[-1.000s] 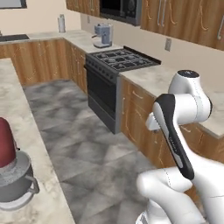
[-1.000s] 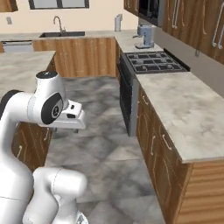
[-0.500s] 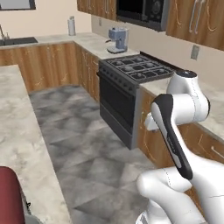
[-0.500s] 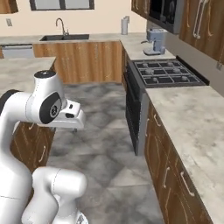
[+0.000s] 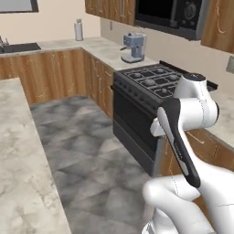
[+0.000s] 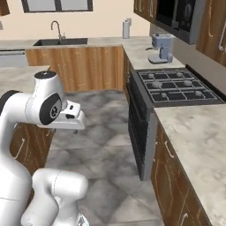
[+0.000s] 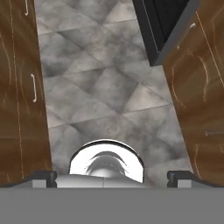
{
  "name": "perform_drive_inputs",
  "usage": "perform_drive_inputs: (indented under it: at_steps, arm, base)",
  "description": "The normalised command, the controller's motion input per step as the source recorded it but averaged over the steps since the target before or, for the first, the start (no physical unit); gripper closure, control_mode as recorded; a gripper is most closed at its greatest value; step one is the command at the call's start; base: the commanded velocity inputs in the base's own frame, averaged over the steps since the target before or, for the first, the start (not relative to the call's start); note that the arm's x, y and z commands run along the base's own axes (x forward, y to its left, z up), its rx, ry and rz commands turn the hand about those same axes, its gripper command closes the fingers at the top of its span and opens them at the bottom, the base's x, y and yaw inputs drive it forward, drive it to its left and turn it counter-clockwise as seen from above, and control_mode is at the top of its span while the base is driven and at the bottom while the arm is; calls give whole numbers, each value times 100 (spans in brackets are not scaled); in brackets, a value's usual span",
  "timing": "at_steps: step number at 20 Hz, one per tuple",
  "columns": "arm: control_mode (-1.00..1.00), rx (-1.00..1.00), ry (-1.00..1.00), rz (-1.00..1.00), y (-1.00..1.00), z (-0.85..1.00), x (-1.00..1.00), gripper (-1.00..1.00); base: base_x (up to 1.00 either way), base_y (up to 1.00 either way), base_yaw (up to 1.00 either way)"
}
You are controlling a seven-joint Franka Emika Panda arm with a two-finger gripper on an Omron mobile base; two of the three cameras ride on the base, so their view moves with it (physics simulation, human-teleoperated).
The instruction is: Navigate to the coffee machine.
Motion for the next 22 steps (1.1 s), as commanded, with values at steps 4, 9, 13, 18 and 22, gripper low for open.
perform_drive_inputs:
  at_steps: [4,9,13,18,22]
  arm:
    - [100,0,0,0,0,0,0,-100]
    - [100,0,0,0,0,0,0,-100]
    - [100,0,0,0,0,0,0,-100]
    - [100,0,0,0,0,0,0,-100]
    - [100,0,0,0,0,0,0,-100]
  base:
    - [100,0,-2]
    - [100,-1,-9]
    - [100,-4,-16]
    - [99,-1,-20]
    - [99,0,-22]
